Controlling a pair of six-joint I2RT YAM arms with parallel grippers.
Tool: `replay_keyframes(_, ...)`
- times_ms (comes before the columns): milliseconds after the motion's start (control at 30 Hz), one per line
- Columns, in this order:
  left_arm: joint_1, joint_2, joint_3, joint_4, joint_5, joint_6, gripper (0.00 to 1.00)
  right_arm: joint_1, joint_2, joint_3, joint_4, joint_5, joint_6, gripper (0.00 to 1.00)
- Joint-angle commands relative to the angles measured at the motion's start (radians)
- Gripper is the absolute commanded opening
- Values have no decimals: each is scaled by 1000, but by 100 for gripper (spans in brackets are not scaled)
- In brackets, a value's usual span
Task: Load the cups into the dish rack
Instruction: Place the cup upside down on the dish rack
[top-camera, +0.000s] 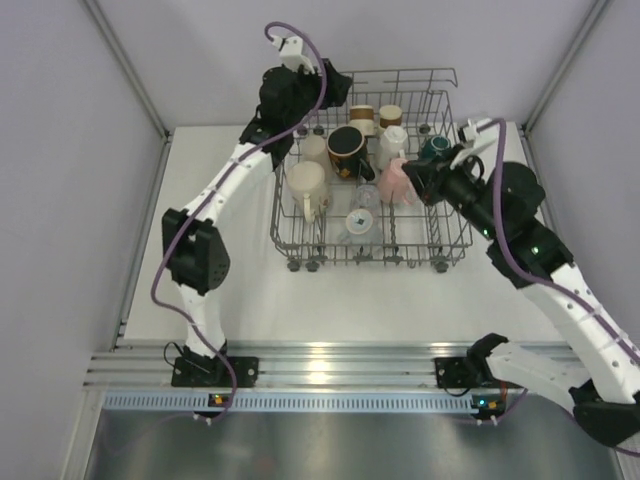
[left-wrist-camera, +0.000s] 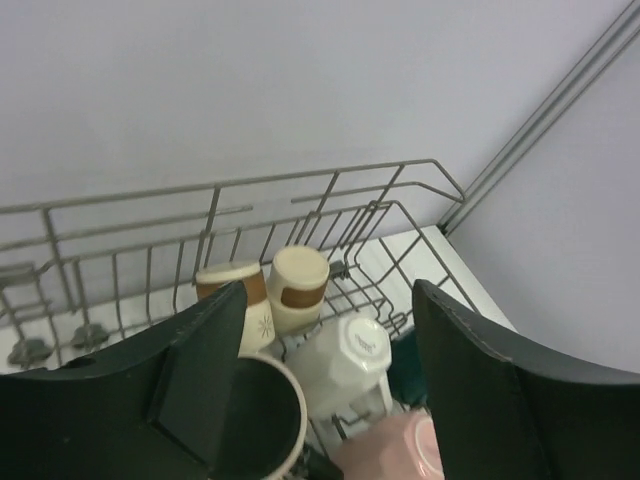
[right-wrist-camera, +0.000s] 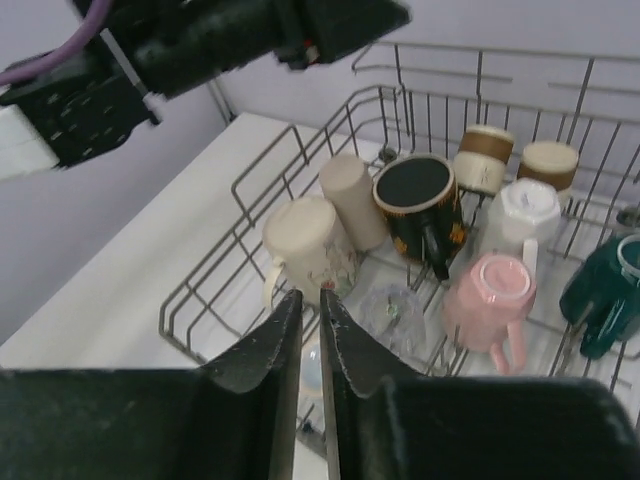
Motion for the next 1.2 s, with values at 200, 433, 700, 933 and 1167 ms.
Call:
replay_keyframes(200, 4, -417, -426, -222, 40, 2, 45, -269, 580, 489, 65, -264, 18, 0)
replay_keyframes(433, -2, -302, -361, -209, 215, -64, 0, -297, 958, 765, 85, -275, 24, 0)
replay_keyframes(700, -19, -80, -151, -254, 243, -61, 0, -309, 1219, 908, 148, -257, -8, 0)
replay_keyframes(933, -19, 31, -72, -271, 250, -48, 0, -324, 1352, 947, 178, -297, -11, 0)
replay_keyframes(1167, -25, 80, -62, -278, 198, -31, 0, -328, 1457, 1025, 165, -298, -23, 0)
